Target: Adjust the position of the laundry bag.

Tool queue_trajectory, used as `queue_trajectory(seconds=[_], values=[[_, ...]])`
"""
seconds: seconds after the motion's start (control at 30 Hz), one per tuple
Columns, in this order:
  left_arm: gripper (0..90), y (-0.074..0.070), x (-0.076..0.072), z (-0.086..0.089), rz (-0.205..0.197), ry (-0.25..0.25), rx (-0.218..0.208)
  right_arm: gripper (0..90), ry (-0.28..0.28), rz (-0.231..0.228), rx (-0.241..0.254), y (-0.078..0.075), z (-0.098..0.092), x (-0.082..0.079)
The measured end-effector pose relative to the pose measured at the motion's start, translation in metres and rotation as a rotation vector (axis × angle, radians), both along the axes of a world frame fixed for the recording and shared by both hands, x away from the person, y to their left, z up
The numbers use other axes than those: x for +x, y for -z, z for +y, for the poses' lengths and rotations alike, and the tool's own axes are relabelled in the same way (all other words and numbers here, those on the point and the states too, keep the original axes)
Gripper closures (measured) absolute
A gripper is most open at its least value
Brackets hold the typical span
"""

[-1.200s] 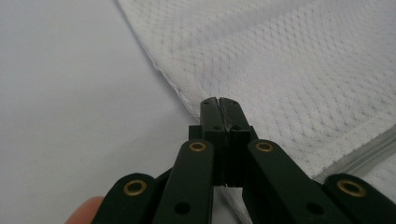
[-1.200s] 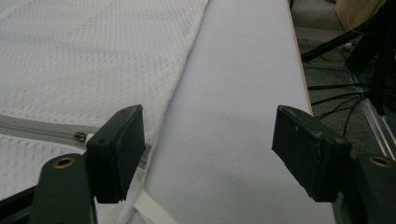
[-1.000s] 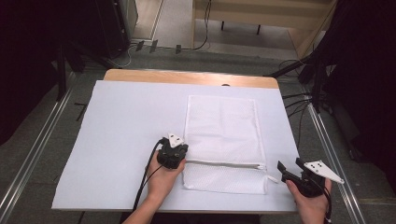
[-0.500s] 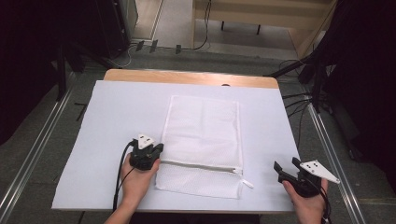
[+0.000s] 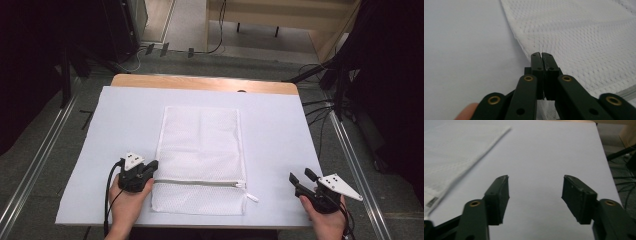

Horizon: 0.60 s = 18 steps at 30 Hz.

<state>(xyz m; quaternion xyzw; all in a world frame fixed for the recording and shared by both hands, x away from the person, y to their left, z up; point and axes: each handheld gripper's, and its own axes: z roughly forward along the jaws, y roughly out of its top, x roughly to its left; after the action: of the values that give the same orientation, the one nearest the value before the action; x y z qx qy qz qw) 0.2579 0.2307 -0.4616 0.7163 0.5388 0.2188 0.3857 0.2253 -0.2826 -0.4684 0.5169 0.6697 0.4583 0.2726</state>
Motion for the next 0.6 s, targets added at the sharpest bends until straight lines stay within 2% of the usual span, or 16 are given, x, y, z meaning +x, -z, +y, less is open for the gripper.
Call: queue_trajectory(seconds=[0.07,0.13,0.17,0.3,0.37,0.4,0.43,0.5,0.53,0.57,0.6], values=[[67.7,-0.001,-0.001,0.002,-0.019,-0.011,-0.002,44.1,-0.030,-0.011,0.027,-0.002,0.006,-0.004],[59.0,-0.005,-0.002,0.005,-0.032,-0.019,-0.038,45.5,-0.057,-0.005,0.043,-0.003,0.014,-0.008],[55.8,-0.005,-0.002,0.005,-0.032,-0.019,-0.038,45.5,-0.071,0.000,0.049,-0.004,0.018,-0.009],[50.2,-0.013,-0.007,0.000,-0.066,0.005,-0.062,44.0,-0.080,0.006,0.035,-0.005,0.033,-0.013],[48.5,-0.015,-0.009,-0.006,-0.075,0.026,-0.073,44.3,-0.090,0.016,0.057,-0.006,0.039,-0.015],[48.4,-0.016,-0.010,-0.009,-0.076,0.038,-0.078,44.8,-0.136,0.040,0.080,-0.006,0.048,-0.017],[48.4,-0.017,-0.011,-0.011,-0.076,0.045,-0.081,44.8,-0.136,0.040,0.080,-0.006,0.048,-0.017],[48.3,-0.017,-0.013,-0.018,-0.080,0.070,-0.077,44.7,-0.164,0.061,0.054,-0.004,0.057,-0.018],[48.3,-0.018,-0.014,-0.022,-0.071,0.084,-0.080,49.1,-0.173,0.092,0.040,-0.003,0.063,-0.018],[48.2,-0.018,-0.014,-0.022,-0.071,0.084,-0.080,49.1,-0.173,0.092,0.040,-0.003,0.063,-0.018],[48.1,-0.017,-0.013,-0.024,-0.060,0.085,-0.092,54.1,-0.231,0.133,0.088,-0.002,0.069,-0.016]])
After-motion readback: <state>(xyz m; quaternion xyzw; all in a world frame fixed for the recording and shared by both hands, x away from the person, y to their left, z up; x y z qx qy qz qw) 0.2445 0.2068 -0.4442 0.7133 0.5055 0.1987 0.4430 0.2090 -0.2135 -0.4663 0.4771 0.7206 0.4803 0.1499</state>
